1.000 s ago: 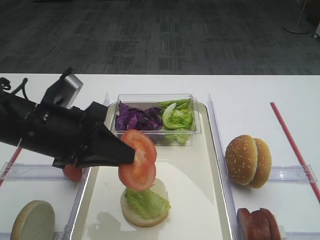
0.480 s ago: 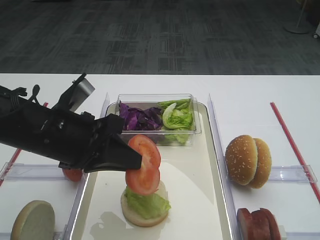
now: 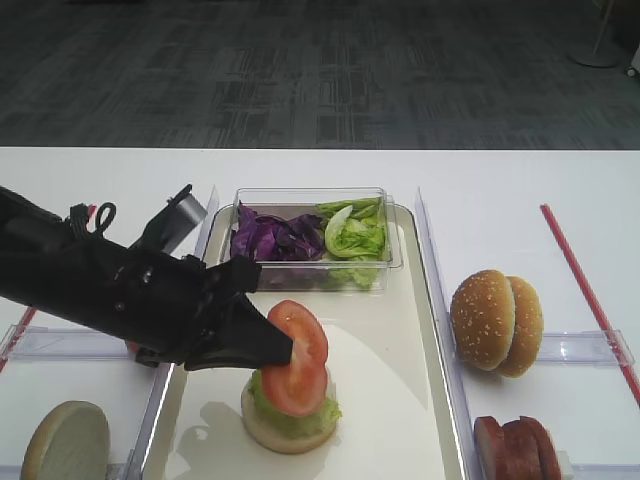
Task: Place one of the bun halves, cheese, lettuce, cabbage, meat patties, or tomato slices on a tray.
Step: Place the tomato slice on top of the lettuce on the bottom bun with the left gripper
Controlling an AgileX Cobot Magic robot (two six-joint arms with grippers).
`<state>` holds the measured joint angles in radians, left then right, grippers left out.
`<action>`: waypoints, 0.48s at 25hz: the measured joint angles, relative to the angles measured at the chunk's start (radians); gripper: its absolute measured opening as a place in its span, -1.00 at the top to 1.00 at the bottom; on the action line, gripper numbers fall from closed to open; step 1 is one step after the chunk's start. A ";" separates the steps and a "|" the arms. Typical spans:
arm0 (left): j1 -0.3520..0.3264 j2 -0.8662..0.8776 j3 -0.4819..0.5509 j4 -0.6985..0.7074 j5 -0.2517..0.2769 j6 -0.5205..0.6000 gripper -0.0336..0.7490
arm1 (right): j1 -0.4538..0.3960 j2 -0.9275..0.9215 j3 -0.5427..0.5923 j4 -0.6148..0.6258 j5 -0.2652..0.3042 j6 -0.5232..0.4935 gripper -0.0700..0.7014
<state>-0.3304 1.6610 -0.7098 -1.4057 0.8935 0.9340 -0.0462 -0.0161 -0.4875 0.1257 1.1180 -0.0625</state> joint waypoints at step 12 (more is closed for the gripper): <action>0.000 0.107 0.000 -0.032 0.004 0.055 0.78 | 0.000 0.000 0.000 0.000 0.000 0.000 -0.48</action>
<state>-0.3304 1.7681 -0.7098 -1.4376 0.8971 0.9887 -0.0462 -0.0161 -0.4875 0.1257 1.1180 -0.0625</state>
